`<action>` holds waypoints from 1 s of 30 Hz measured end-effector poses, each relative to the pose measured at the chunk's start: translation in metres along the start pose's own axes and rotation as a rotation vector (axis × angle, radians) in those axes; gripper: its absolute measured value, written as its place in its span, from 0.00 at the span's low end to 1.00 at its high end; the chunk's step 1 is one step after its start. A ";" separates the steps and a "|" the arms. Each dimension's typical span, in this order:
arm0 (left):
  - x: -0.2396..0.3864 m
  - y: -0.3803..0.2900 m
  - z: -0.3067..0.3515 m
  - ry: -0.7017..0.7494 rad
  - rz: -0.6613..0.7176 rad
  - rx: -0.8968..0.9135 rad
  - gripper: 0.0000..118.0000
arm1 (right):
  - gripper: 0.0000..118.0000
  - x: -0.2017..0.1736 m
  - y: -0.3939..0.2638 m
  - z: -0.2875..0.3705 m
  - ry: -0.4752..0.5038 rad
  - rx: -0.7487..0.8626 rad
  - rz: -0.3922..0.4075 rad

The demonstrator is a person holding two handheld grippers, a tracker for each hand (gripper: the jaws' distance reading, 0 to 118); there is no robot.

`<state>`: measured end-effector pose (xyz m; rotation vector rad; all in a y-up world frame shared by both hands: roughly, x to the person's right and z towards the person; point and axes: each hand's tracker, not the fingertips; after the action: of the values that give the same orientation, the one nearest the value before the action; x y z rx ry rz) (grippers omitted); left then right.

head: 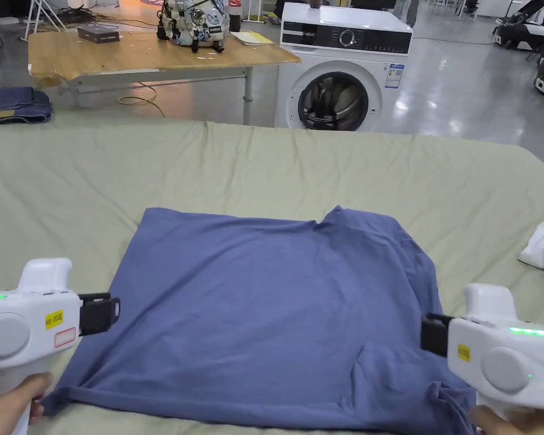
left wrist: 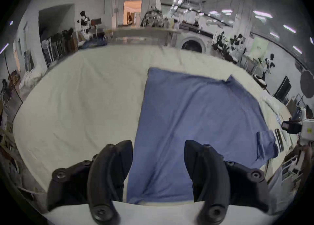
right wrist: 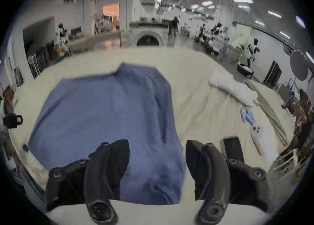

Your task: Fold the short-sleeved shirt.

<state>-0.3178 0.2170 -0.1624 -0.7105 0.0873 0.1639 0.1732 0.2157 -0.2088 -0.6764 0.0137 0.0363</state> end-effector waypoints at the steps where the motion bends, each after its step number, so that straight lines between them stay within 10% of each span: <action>1: 0.008 0.002 0.001 0.003 -0.009 0.046 0.53 | 0.54 -0.003 0.001 -0.013 0.026 0.062 -0.019; 4: 0.028 0.006 0.006 0.024 -0.049 0.171 0.34 | 0.46 -0.025 0.005 -0.013 0.043 0.155 -0.032; 6: 0.041 0.007 0.008 0.050 -0.080 0.241 0.11 | 0.00 -0.039 0.007 -0.011 0.054 0.217 -0.025; 15: 0.045 0.009 -0.001 0.076 -0.083 0.268 0.00 | 0.00 -0.064 0.003 -0.012 0.036 0.262 -0.017; 29: -0.056 -0.034 0.000 0.024 0.034 -0.254 0.00 | 0.00 -0.059 -0.012 -0.035 0.051 0.125 0.025; 30: -0.058 -0.037 0.004 0.031 0.049 -0.269 0.12 | 0.00 -0.059 -0.014 -0.036 0.050 0.120 0.027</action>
<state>-0.3678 0.1848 -0.1281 -0.9795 0.1138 0.2134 0.1151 0.1803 -0.2267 -0.5565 0.0726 0.0436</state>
